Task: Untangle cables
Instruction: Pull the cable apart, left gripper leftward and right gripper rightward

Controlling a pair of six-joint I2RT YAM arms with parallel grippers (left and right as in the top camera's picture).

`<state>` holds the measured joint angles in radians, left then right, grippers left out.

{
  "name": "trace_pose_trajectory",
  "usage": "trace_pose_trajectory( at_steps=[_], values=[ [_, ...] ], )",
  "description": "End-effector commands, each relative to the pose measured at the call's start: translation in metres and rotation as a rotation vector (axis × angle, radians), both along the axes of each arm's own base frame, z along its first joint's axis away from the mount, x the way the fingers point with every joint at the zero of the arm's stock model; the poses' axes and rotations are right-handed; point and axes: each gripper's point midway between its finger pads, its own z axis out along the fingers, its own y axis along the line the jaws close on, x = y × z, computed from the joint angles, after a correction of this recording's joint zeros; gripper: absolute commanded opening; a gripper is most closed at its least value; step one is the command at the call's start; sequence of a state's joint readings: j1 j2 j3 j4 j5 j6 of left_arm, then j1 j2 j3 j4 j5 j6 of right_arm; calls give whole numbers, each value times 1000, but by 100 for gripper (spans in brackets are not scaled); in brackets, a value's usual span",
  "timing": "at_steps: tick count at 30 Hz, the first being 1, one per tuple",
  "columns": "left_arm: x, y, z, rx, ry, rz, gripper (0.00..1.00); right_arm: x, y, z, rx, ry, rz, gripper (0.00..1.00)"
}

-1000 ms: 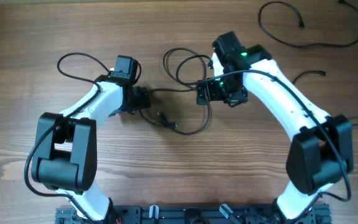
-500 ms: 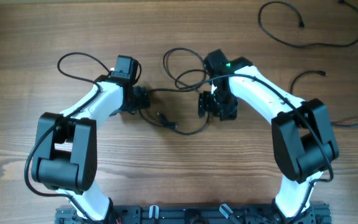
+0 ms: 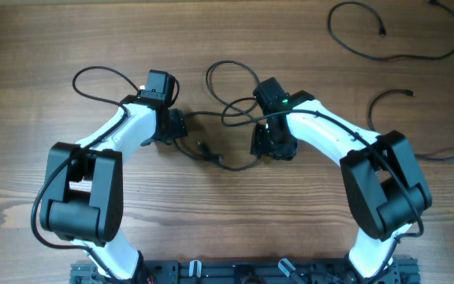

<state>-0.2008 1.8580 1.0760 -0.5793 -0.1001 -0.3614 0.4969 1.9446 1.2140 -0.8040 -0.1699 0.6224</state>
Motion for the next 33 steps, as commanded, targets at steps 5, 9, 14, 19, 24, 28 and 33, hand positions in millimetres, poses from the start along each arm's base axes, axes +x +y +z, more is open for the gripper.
trace_pose_trajectory(
  at_steps=[5,9,14,19,24,28,33],
  values=[
    [-18,4,-23,7,77,13,68,-14,-16,-31,-149,17,8,52],
    [-17,-4,-23,-41,79,5,65,-13,-17,-31,-155,10,8,48],
    [-15,-7,-23,-54,72,2,53,-14,-18,-31,-157,14,8,32],
    [-15,-7,-23,-54,72,3,18,-16,-19,-31,-163,25,9,15],
    [-15,-5,-23,-42,68,4,4,-28,-34,-29,-233,65,15,4],
    [-12,3,-22,4,56,15,4,-34,-58,-25,-355,76,28,4],
    [-13,21,-21,44,47,140,4,-36,-72,-23,-409,89,-43,4]
  ],
)
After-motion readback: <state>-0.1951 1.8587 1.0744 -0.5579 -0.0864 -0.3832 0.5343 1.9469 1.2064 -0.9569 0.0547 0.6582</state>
